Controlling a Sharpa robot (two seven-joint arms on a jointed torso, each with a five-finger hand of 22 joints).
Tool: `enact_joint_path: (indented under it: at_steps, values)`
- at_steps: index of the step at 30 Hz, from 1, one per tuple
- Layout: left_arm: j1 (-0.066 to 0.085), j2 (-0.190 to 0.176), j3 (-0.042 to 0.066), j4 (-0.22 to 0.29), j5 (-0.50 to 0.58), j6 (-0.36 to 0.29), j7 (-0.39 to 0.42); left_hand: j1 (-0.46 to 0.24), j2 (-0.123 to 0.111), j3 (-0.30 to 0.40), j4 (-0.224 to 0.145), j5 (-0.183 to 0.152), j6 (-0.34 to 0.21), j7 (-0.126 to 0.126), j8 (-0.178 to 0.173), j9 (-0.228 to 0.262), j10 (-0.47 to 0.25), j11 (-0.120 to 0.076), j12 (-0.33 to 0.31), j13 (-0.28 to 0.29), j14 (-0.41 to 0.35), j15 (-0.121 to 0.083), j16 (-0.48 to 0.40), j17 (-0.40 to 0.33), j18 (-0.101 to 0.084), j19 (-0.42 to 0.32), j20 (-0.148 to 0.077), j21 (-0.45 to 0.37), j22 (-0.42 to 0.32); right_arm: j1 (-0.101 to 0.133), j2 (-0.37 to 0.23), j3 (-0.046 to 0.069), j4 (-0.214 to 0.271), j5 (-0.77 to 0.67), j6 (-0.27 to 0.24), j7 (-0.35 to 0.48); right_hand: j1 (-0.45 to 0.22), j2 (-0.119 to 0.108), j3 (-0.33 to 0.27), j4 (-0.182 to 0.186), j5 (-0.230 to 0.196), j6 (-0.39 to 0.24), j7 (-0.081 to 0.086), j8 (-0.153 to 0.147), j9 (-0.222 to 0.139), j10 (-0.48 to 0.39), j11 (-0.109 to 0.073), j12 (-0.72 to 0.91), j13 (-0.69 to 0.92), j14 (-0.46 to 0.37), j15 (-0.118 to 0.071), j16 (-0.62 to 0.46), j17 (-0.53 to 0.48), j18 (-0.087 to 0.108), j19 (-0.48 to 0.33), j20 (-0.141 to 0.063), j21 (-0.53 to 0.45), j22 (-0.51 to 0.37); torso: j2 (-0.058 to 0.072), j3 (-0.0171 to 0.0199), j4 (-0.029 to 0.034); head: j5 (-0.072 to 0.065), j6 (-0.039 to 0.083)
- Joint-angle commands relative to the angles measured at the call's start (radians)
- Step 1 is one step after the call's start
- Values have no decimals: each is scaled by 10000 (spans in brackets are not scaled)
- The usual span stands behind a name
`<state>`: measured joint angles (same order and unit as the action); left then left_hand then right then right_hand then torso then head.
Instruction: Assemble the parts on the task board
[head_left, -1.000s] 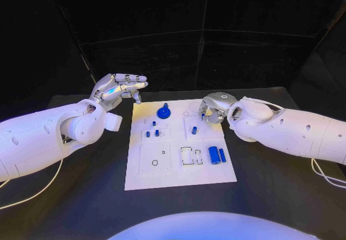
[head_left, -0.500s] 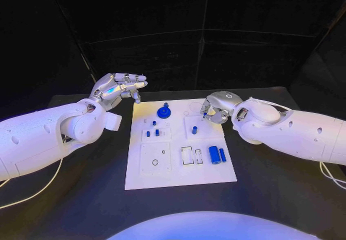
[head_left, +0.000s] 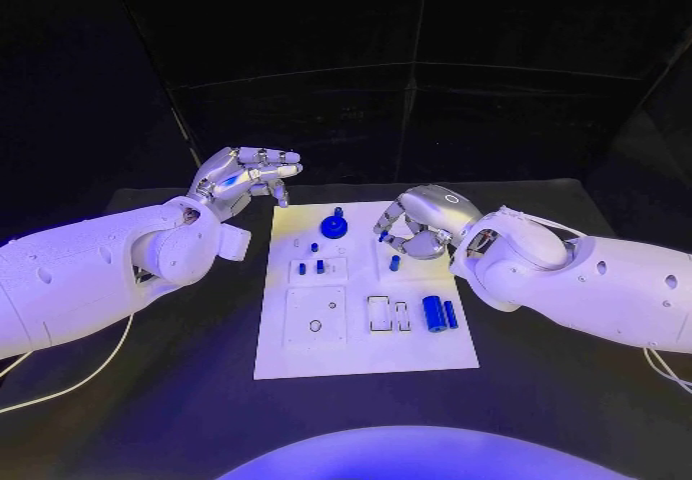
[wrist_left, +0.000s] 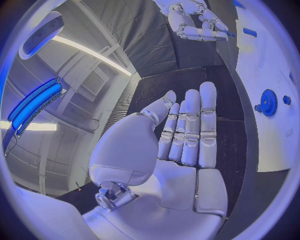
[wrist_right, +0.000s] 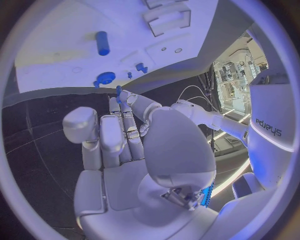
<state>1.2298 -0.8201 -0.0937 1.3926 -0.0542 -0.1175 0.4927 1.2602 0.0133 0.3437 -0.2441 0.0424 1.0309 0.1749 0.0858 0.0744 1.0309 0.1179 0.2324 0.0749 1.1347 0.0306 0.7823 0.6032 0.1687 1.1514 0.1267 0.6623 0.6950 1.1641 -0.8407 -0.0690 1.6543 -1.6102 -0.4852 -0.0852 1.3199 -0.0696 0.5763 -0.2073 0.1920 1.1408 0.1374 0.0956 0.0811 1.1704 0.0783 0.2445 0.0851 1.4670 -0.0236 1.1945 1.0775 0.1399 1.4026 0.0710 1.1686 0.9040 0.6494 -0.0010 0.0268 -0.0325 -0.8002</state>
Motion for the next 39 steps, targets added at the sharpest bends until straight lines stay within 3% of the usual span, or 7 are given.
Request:
enact_joint_path:
  at_steps: [1,6,9,12,18,25,39]
  values:
    - [12,26,3,-11,21,129,53,33,25,0,17,46,14,21,48,-15,-33,-24,45,-2,-79,-4,38,-12,152,89,13,-36,-18,20,147,5,111,401,-358,387,56,-37,44,-21,29,40,10,44,4,245,-160,35,13,310,-46,41,-6,-201,-14,-30,35,9,3,-3,-12,202,-7]
    - [14,93,2,-31,21,140,46,33,25,0,17,46,14,21,48,-15,-33,-24,45,-2,-79,-4,38,-12,152,89,13,-36,-18,12,750,-11,-15,451,71,436,48,-39,42,-18,26,38,16,42,3,242,-156,35,14,307,-44,34,-19,-198,-22,-30,28,-7,8,-10,-3,484,-23]
    - [14,130,2,-42,21,146,42,33,25,0,17,46,14,21,48,-15,-33,-24,45,-2,-79,-4,38,-12,152,89,13,-36,-18,-47,1095,-26,-126,461,327,462,40,-38,41,-13,22,35,20,39,2,237,-153,35,15,307,-42,37,-18,-197,-27,-30,26,-14,15,8,2,692,-79]
    - [16,155,2,-55,21,145,31,32,16,-9,18,46,12,22,48,-16,-35,-23,48,-2,-83,-3,40,-15,151,93,13,-43,-25,-167,1349,-47,-239,461,565,464,29,-31,43,-4,23,23,28,28,-2,222,-146,31,14,304,-38,38,-24,-197,-34,-28,29,-15,11,2,9,802,-113]
    - [17,179,1,-66,21,152,11,25,10,-19,24,45,12,24,49,-17,-35,-21,51,-1,-86,-1,42,-19,150,97,14,-50,-32,-313,1633,-322,-431,320,855,390,15,-25,40,7,24,13,35,20,-5,208,-140,28,15,301,-33,41,-27,-198,-41,-26,32,-15,14,6,-34,1067,-204]
    - [18,231,0,-92,22,173,11,12,1,-36,35,46,5,28,47,-20,-38,-18,56,-1,-91,3,47,-24,148,104,15,-61,-43,-493,1823,-432,-606,-9,1130,140,6,-25,35,13,22,10,37,17,-6,204,-138,29,16,300,-31,43,-27,-198,-44,-25,35,-13,11,8,-27,1219,-272]
    - [18,267,-1,-97,22,185,15,7,-1,-42,41,46,5,28,47,-21,-38,-17,59,-1,-92,4,49,-27,147,106,16,-66,-48,-693,2051,-453,-834,-264,1284,1,-11,-21,26,25,16,12,39,16,-5,202,-137,33,19,300,-27,55,-19,-199,-49,-22,44,-5,9,-8,-7,1329,-364]
